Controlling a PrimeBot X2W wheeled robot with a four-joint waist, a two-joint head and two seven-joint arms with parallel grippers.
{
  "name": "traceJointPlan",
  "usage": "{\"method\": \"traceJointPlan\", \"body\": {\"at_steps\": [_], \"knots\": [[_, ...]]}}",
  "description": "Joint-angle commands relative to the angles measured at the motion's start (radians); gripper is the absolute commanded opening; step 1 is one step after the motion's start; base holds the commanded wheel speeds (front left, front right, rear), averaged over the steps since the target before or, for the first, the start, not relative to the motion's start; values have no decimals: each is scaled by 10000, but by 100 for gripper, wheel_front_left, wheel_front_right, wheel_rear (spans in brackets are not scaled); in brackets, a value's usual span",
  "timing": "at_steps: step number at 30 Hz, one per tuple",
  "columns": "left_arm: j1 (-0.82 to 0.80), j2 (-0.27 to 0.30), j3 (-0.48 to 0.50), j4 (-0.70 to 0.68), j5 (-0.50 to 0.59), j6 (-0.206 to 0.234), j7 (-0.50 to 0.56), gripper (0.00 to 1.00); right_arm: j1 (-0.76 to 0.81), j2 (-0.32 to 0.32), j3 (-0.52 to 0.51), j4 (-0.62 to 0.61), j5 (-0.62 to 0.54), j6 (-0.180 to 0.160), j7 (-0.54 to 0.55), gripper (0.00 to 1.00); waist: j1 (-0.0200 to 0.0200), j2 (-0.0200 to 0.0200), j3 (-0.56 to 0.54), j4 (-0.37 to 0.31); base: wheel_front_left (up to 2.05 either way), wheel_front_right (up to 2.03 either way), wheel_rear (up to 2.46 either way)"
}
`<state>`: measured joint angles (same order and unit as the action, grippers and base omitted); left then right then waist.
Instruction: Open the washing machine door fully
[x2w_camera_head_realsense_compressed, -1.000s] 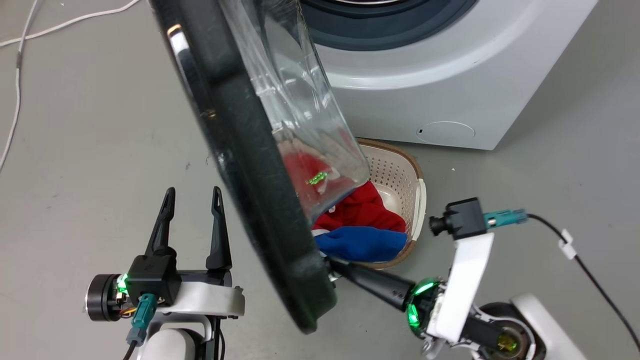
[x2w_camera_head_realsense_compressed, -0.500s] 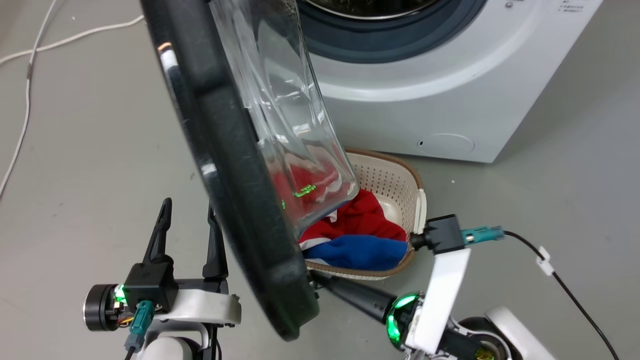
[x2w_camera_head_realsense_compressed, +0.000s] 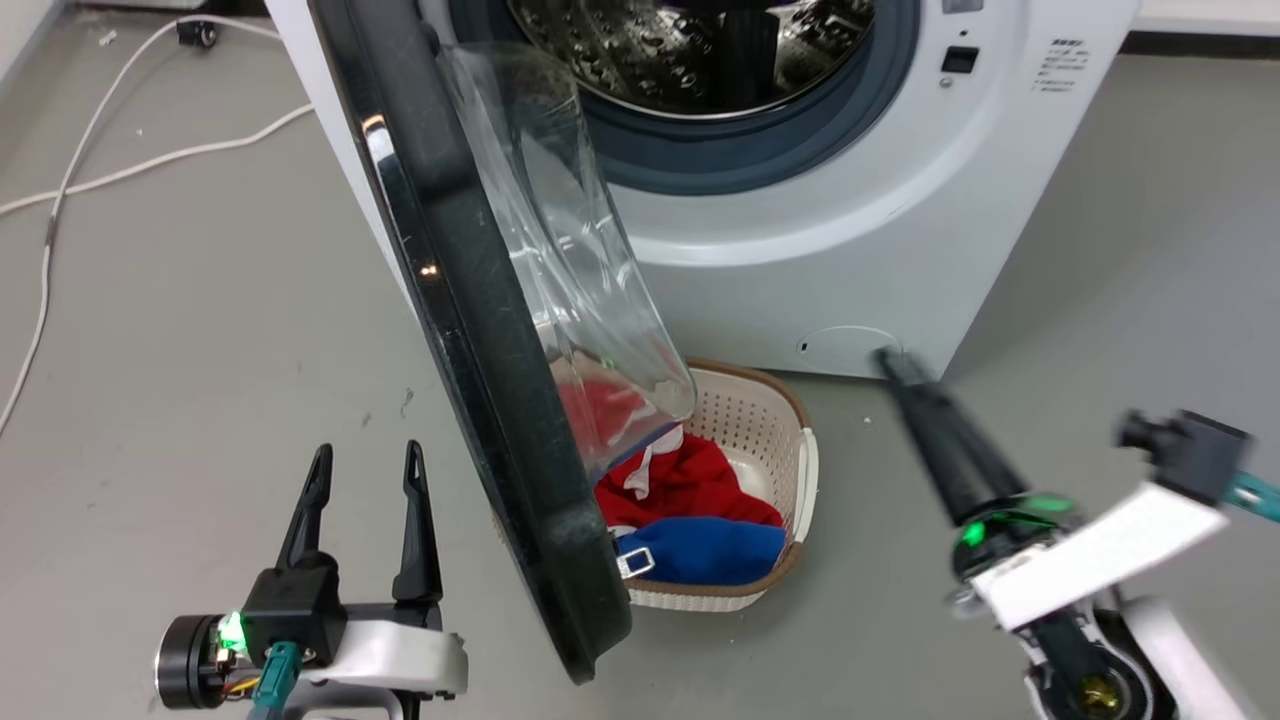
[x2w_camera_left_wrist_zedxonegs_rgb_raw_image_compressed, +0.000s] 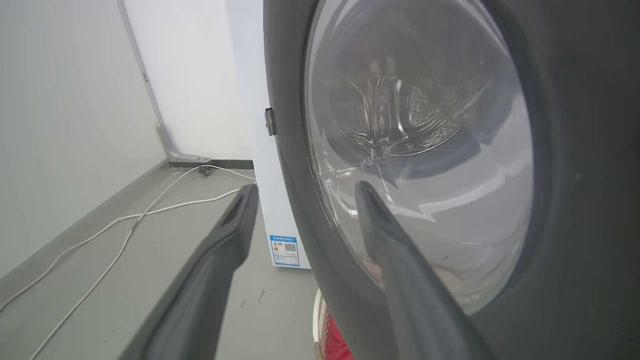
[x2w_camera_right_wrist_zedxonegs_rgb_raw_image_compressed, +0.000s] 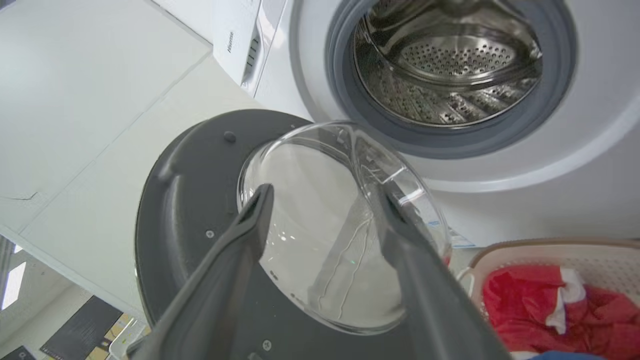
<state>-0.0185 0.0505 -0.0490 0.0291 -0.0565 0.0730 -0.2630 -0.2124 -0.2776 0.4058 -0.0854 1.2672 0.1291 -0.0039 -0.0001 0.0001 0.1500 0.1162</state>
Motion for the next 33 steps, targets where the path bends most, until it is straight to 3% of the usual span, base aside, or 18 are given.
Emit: {"method": "traceJointPlan", "body": {"at_steps": [1, 4, 7, 13, 19, 25, 33], "knots": [[174, -2, 38, -31, 50, -29, -28, 100, 182, -114, -191, 111, -555, 27, -761, 100, 1, -1, -167, -109, 0, 0, 0], [301, -2, 85, -32, 94, -80, -28, 100, 244, -339, -681, 577, -2016, 27, -2145, 100, 1, -1, -347, -211, 0, 0, 0], [426, 0, 150, -13, 100, -110, -28, 100, 329, -170, -1576, 1033, -3882, 26, -2562, 100, 1, -1, -517, -305, 0, 0, 0], [562, -3, 268, 16, 157, -209, -28, 100, 855, 1232, -3772, 177, -7794, 14, -2607, 100, 1, -1, -689, -420, 0, 0, 0], [704, 2, 258, -4, 179, -216, -28, 100, 1635, 1897, -4670, -407, -11091, 15, -2609, 100, 1, -1, -849, -448, 0, 0, 0], [777, 0, 214, 15, 203, -255, -28, 100, 2532, 2186, -4832, -240, -12229, 15, -2611, 100, 1, -1, -998, -418, 0, 0, 0], [905, -2, 193, 38, 159, -297, -27, 100, 3447, 2277, -5210, 39, -11710, 15, -2613, 100, 1, -1, -1116, -396, 0, 0, 0]]}}
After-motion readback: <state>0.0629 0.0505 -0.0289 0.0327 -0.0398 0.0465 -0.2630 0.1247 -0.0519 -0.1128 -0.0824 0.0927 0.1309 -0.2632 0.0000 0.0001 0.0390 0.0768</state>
